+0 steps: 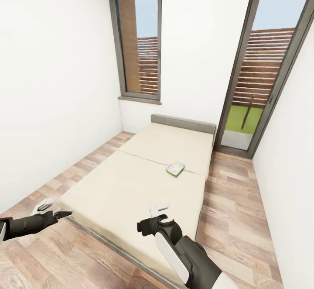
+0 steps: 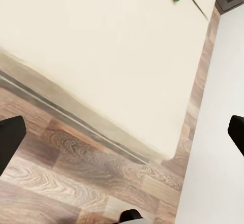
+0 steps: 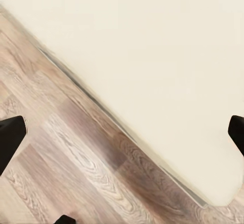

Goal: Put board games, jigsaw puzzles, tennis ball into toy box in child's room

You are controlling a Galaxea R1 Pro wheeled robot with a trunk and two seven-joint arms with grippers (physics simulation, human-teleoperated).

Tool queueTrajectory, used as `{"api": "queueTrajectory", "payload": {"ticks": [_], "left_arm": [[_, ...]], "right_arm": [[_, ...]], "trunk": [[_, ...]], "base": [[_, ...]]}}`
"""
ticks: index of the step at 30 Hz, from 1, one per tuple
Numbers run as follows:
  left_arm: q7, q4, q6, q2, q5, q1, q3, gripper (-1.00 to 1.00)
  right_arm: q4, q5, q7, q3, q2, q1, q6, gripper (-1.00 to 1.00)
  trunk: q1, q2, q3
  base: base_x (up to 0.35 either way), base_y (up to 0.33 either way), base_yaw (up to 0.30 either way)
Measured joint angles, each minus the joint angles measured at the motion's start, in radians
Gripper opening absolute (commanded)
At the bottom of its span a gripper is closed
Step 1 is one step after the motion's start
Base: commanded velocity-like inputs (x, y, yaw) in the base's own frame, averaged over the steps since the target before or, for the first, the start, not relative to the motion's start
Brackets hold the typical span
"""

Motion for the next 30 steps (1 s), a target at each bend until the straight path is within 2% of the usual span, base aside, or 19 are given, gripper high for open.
{"api": "queueTrajectory", "payload": {"ticks": [19,30], "left_arm": [[-0.003,0.000,0.000,0.001,0.001,0.000,0.001,1.00],[-0.005,0.000,0.000,0.001,0.000,0.000,0.026,1.00]], "right_arm": [[0.000,0.001,0.000,0.001,0.000,0.000,0.000,1.00],[0.000,0.001,0.000,0.001,0.000,-0.001,0.000,1.00]], "trunk": [[0.000,0.000,0.000],[0.000,0.000,0.000]], "base": [[-0.022,-0.022,0.293],[-0.047,-0.033,0.293]]}}
